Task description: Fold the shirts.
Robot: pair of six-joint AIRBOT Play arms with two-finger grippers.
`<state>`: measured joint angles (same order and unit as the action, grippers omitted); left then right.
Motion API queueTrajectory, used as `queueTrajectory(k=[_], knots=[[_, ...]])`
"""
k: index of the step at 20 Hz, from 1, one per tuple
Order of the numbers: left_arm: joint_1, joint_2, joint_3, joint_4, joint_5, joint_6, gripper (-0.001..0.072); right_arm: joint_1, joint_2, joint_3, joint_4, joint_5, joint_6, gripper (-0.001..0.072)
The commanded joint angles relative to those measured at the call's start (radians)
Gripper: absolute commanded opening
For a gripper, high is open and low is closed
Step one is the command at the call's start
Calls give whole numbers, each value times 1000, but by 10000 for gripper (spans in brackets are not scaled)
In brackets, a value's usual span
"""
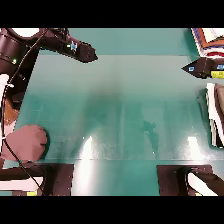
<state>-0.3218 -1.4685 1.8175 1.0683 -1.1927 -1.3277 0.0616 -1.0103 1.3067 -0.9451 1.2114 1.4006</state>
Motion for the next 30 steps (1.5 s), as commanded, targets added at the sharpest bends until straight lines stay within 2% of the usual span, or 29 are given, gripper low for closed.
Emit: queueTrajectory(k=[1, 13, 16, 17, 19, 21, 22, 26, 28, 29, 30], knots=[[0, 0, 0, 0, 0, 0, 32, 3, 0, 0, 1, 0, 0, 16], [0, 0, 0, -15, 2, -2, 32, 3, 0, -1, 2, 4, 0, 16], [0, 1, 0, -27, 93, 0, 32, 3, 0, 0, 2, 4, 0, 16], [12, 5, 1, -25, 59, -5, 32, 3, 0, 0, 2, 3, 0, 16], [63, 31, -1, 4, -108, -8, 32, 3, 1, 0, 2, 3, 0, 16], [137, 89, -28, 66, -253, -16, 31, 3, 1, 0, 2, 3, 0, 15], [172, 141, -74, 123, -277, -37, 31, 3, 0, -1, 2, 3, 0, 15], [297, 430, -420, 455, -284, -123, 32, 3, 0, -1, 1, 3, 0, 16], [362, 561, -615, 581, -307, -195, 35, 3, 0, -1, 1, 2, 0, 16], [400, 616, -710, 607, -311, -202, 80, 3, 0, -1, 1, 2, 0, 16], [437, 657, -799, 612, -309, -203, 402, 3, 0, -1, 1, 0, 0, 16]])
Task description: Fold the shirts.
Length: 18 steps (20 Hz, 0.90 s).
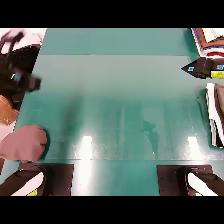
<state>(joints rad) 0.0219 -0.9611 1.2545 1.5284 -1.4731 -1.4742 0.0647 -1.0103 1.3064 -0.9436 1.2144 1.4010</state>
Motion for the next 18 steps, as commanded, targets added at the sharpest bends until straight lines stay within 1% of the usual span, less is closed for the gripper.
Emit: queueTrajectory(k=[1, 3, 6, 7, 9, 10, 11, 12, 13, 15, 17, 18], knots=[[124, 175, -314, 153, -23, -58, 649, 0, 0, 0, 0, -4, 0, 16], [171, 187, -457, 163, 4, -67, 645, 0, 0, 0, -1, -4, 0, 16], [207, 187, -638, 171, 100, -75, 645, 0, 1, -10, 0, -8, 0, 16], [212, 187, -679, 174, 127, -93, 644, 0, 0, -19, 0, -10, 0, 16], [211, 187, -701, 178, 135, -133, 644, 0, 1, -45, 1, -11, 0, 16], [211, 187, -692, 178, 126, -159, 603, 0, 1, -54, 1, -12, 0, 16], [211, 187, -677, 178, 116, -168, 325, 0, 0, -56, 0, -13, 0, 16], [211, 187, -654, 177, 105, -168, 62, 0, 1, -55, 2, -24, 0, 16], [211, 187, -624, 177, 102, -167, 32, 0, 1, -47, 2, -30, 0, 16], [211, 187, -522, 171, 80, -150, 32, 0, 1, -7, 2, -32, 0, 15], [211, 187, -344, 127, 50, -133, 31, 0, 1, 65, 2, -32, 1, 15], [211, 187, -238, 73, 42, -111, 31, 0, 1, 108, 2, -31, 0, 15]])
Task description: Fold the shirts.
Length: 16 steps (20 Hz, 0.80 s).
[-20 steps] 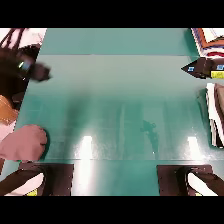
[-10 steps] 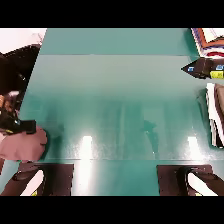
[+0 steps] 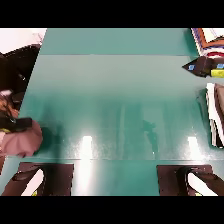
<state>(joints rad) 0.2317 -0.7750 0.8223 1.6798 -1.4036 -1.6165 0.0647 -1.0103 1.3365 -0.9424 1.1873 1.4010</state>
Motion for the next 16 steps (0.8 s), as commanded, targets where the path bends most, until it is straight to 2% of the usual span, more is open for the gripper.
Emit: queueTrajectory(k=[1, 4, 6, 9, 11, 16], knots=[[1, 1, 311, -164, -27, 43, 30, 0, 1, 123, 1, -3, 1, 15], [0, 1, 590, -476, 21, 97, 29, 0, 0, 251, -3, -9, 0, 15], [0, 1, 694, -602, 65, 128, 29, 0, 0, 317, -3, -20, 0, 15], [0, -8, 753, -635, 93, 132, 28, 0, 0, 385, -3, -46, 0, 15], [-54, -30, 752, -629, 94, 132, 28, 0, 0, 410, -4, -64, 0, 14], [-451, -210, 752, -552, 103, 119, 29, 0, -2, 415, -3, -79, 0, 15]])
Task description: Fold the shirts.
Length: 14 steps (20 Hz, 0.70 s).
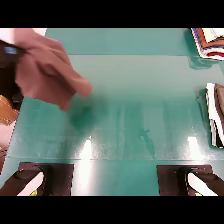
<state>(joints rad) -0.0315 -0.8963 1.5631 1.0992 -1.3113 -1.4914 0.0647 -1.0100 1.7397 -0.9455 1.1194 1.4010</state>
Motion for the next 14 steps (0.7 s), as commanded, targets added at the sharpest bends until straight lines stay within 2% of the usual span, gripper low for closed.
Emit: queueTrajectory(k=[1, 4, 6, 7, 8, 9, 12, 14], knots=[[-270, -140, 11, 46, 12, -9, 29, 0, -2, 12, 0, -11, 0, 15], [-480, -316, 11, 82, 35, -21, 31, 0, -2, 12, 0, -11, 0, 15], [-566, -431, 11, 82, 68, -20, 35, 0, -2, 12, 0, -7, 0, 15], [-593, -480, 11, 81, 89, -18, 171, 0, -2, 12, 0, 0, 0, 14], [-607, -521, 11, 82, 113, -11, 523, 0, -2, 12, 0, 8, 0, 15], [-605, -547, 11, 94, 138, -10, 631, 0, -2, 12, 0, 16, 0, 15], [-526, -569, 6, 200, 206, -35, 624, 0, -2, 12, 0, 27, 0, 15], [-447, -592, -14, 188, 211, -50, 624, 0, -2, 12, 0, 36, 0, 15]])
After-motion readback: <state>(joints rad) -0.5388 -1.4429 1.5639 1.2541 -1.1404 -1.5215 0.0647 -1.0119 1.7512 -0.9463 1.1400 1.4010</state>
